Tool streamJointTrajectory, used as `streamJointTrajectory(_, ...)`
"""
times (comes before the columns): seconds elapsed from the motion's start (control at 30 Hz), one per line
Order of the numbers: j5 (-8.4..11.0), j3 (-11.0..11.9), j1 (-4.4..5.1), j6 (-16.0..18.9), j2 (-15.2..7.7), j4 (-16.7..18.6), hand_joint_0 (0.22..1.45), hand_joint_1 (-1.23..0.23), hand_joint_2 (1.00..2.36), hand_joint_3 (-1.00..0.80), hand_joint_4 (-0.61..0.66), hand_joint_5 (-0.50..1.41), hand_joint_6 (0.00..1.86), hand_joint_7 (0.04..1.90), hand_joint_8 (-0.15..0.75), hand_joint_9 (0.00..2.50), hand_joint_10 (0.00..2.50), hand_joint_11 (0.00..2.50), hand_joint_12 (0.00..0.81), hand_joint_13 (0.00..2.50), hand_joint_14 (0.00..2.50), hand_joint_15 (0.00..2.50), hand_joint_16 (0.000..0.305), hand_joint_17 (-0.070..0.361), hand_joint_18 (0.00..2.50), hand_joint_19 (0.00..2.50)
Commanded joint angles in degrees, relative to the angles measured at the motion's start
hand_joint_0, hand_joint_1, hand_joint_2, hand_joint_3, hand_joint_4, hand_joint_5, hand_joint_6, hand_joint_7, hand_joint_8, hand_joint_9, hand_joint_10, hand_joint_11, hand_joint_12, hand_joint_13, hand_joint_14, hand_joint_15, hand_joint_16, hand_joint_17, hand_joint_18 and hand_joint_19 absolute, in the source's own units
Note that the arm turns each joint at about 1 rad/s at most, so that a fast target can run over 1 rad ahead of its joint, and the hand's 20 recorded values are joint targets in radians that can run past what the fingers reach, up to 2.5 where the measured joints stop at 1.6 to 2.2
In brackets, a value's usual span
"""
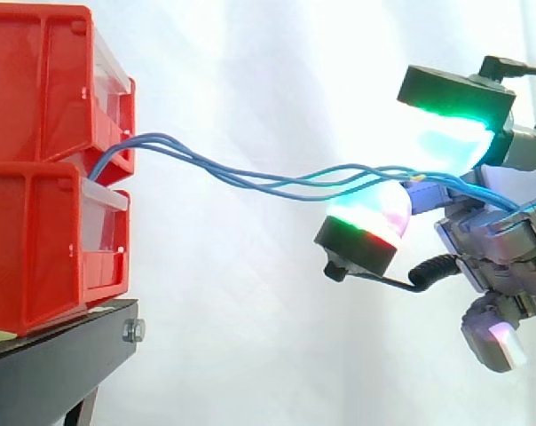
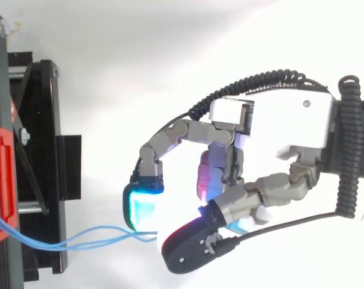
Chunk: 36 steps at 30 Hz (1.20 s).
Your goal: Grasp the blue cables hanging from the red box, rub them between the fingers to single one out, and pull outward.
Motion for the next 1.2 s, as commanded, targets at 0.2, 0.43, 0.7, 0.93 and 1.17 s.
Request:
streamJointTrajectory(0.2,0.00,0.00,0.02,-0.03,0.00,-0.07,0.53,-0.70,1.00,-0.50,0.03,-0.23,0.81,0.92,0.201,1.75,0.01,1.48,0.315,1.84,0.03,1.41,0.052,0.118,0.97,0.71)
streamJointTrajectory(0.43,-0.53,0.08,0.46,2.00,0.09,-2.27,0.58,-0.66,1.00,-0.47,0.06,-0.22,0.84,0.95,0.202,1.78,0.01,1.53,0.309,1.81,0.03,1.41,0.050,0.112,0.95,0.74)
streamJointTrajectory(0.7,-4.66,0.17,1.51,4.54,0.53,-7.98,0.54,-0.61,1.00,-0.50,0.09,-0.21,0.83,0.95,0.216,1.79,0.01,1.49,0.318,1.82,0.03,1.40,0.052,0.117,0.97,0.73)
streamJointTrajectory(0.93,-7.47,2.28,1.69,5.25,0.53,-12.99,0.59,-0.65,1.01,-0.43,0.08,-0.20,0.84,0.97,0.206,1.77,0.01,1.49,0.299,1.80,0.03,1.39,0.050,0.114,0.95,0.74)
streamJointTrajectory(1.17,-7.38,7.03,1.07,5.16,0.53,-18.44,0.62,-0.69,1.02,-0.26,0.06,-0.20,0.87,1.01,0.234,1.75,0.01,1.50,0.304,1.77,0.03,1.39,0.050,0.111,0.94,0.74)
